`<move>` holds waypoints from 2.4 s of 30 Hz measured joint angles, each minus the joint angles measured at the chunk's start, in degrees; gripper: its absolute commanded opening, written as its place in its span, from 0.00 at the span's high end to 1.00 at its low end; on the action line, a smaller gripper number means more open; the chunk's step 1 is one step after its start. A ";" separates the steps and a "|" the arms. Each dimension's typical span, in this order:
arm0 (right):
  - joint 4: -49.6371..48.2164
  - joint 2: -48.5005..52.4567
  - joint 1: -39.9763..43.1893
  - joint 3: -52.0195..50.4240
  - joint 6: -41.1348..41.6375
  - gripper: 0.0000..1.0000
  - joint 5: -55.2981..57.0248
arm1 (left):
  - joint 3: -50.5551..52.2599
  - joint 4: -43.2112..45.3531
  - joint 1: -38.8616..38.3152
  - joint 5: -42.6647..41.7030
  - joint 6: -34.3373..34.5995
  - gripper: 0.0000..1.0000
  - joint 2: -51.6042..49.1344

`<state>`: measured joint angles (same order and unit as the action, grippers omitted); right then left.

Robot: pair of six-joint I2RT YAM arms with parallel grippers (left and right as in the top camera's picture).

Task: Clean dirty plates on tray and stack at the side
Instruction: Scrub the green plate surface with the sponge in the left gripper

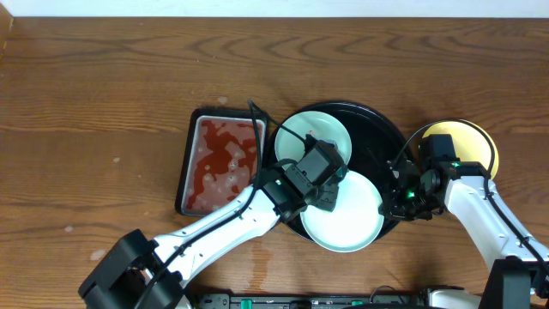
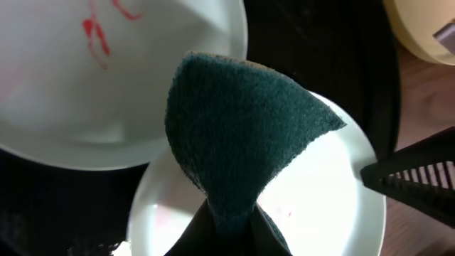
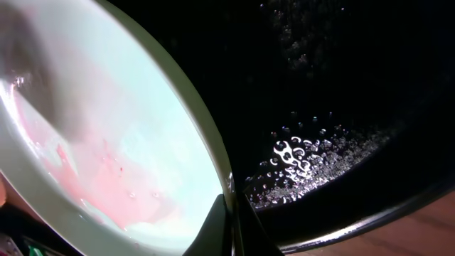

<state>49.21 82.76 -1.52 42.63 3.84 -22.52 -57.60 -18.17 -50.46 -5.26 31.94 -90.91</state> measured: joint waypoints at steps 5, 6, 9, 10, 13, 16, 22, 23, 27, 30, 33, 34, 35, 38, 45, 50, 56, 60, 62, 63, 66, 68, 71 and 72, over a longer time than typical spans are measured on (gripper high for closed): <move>0.00 0.00 0.00 0.00 0.00 0.99 0.04 | 0.00 2.80 -2.43 0.02 1.44 0.92 -1.73; 0.00 0.00 0.00 0.00 0.00 0.99 0.04 | 0.00 3.52 -3.02 -0.28 1.55 0.92 -2.32; 0.00 0.00 0.00 0.00 0.00 0.99 0.07 | 0.00 5.29 -4.94 -1.53 1.99 0.92 -4.46; 0.00 0.00 0.00 0.00 0.00 0.99 0.07 | 0.00 5.40 -5.33 -1.88 2.16 0.92 -4.94; 0.00 0.00 0.00 0.00 0.00 0.99 0.07 | 0.00 5.31 -6.88 -2.45 2.16 0.92 -6.82; 0.02 0.00 0.00 0.00 0.00 0.99 0.07 | 0.00 4.63 -7.78 -2.73 0.83 0.92 -8.02; 0.07 0.00 0.00 -0.02 0.00 0.99 -0.24 | -0.07 0.28 -7.72 -1.46 -3.82 0.92 -8.11; 0.07 0.00 0.00 -0.02 0.00 0.99 -0.37 | -0.20 -0.52 -7.67 -0.96 -4.15 0.92 -8.11; 0.11 0.00 -0.02 -0.04 0.00 0.99 -0.87 | -0.63 -3.56 -6.80 0.04 -5.77 0.92 -7.96; 0.15 0.00 -0.02 -0.07 0.00 0.99 -1.20 | -0.68 -4.28 -5.62 -0.15 -6.88 0.92 -7.89; 0.17 0.00 -0.02 -0.07 0.00 0.99 -1.38 | -0.74 -4.66 -3.63 -0.59 -7.63 0.92 -7.87; 0.17 0.00 -0.02 -0.07 0.00 0.99 -1.38 | -0.76 -4.68 -2.73 -0.59 -7.80 0.92 -7.87; 0.13 0.00 -0.02 -0.07 0.00 0.99 -1.38 | -0.76 -4.52 -1.92 -0.59 -7.96 0.92 -7.87; 0.02 0.00 0.00 -0.07 0.00 0.99 -1.31 | -0.76 -3.74 0.79 0.13 -8.07 0.91 -7.89; -0.35 0.00 0.00 -0.04 0.00 0.99 -0.98 | -0.74 1.90 2.69 0.96 -7.74 0.87 -8.00; -0.35 0.00 0.00 -0.07 0.00 0.99 -0.48 | -0.74 5.95 2.69 -1.95 -4.68 0.86 -8.02; -0.28 0.00 0.00 -0.07 0.02 0.99 -0.15 | -0.74 6.80 1.31 -3.08 -2.14 0.85 -8.02; -0.13 0.00 0.00 -0.07 0.00 0.99 0.04 | -0.74 7.80 -1.18 -3.41 -1.75 0.85 -8.48; -0.13 0.00 0.00 -0.07 0.00 0.99 0.04 | -0.76 8.37 -2.40 -3.41 -1.73 0.85 -9.11; -0.13 0.00 0.00 -0.04 0.00 0.99 0.07 | -0.76 8.35 -3.06 -3.43 -1.73 0.85 -9.57; -0.11 0.00 0.00 -0.04 0.00 0.99 0.07 | -0.76 8.02 -4.24 -3.43 -1.73 0.85 -10.93; -0.09 0.00 0.00 -0.07 0.00 0.99 0.13 | -0.74 7.32 -4.46 -3.41 -1.73 0.86 -11.10; -0.15 0.00 0.00 -0.04 0.00 0.99 0.11 | -0.83 4.79 -4.44 -3.41 -1.75 0.92 -11.10; -0.07 0.00 0.00 -0.07 0.00 0.99 0.17 | -0.85 3.54 -4.44 -3.37 -1.81 0.92 -11.08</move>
<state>49.15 82.76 -1.52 42.57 3.84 -22.35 -58.46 -14.63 -54.89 -8.62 30.13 -102.00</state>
